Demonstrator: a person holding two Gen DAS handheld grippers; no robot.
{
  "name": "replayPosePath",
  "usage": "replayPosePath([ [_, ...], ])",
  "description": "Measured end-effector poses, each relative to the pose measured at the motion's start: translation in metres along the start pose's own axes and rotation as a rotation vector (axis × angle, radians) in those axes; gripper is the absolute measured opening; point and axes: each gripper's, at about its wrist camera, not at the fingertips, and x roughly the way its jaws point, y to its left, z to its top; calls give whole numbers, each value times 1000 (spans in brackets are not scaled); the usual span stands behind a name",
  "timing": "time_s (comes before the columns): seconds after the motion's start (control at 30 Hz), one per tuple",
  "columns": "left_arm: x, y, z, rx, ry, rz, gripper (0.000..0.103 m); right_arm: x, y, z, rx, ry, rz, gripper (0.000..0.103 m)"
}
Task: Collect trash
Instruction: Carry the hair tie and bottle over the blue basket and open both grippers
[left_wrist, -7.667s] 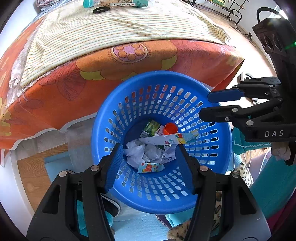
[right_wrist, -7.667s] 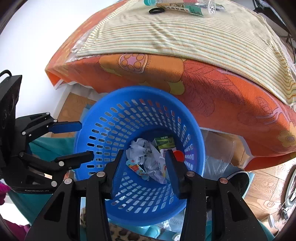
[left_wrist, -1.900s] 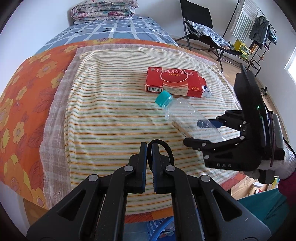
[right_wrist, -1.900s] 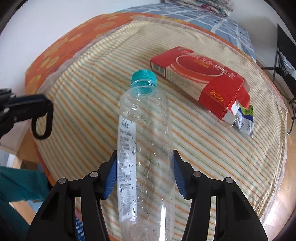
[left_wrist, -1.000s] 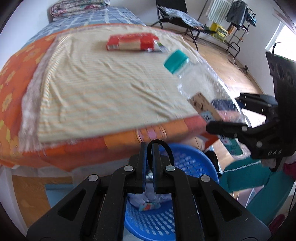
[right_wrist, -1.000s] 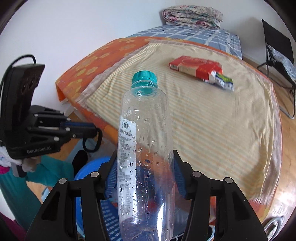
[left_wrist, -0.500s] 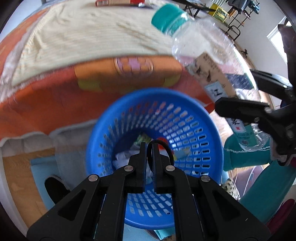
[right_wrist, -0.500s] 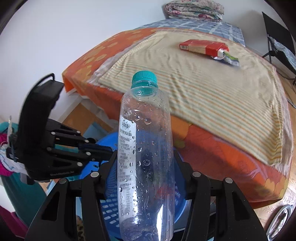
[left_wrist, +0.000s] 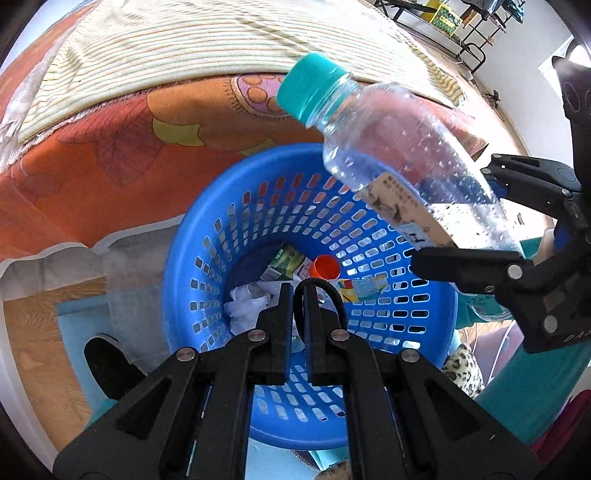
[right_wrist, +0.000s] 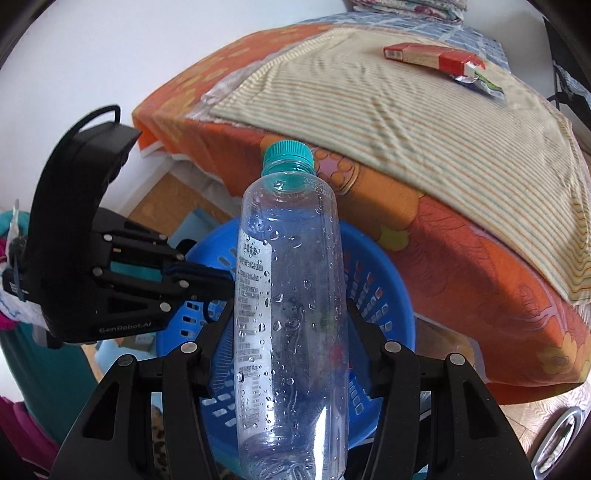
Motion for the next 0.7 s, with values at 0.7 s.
replayPosePath([
  [0.7, 10, -1, -2, 7, 38, 27, 42, 25, 2, 7, 32, 89, -10, 57],
])
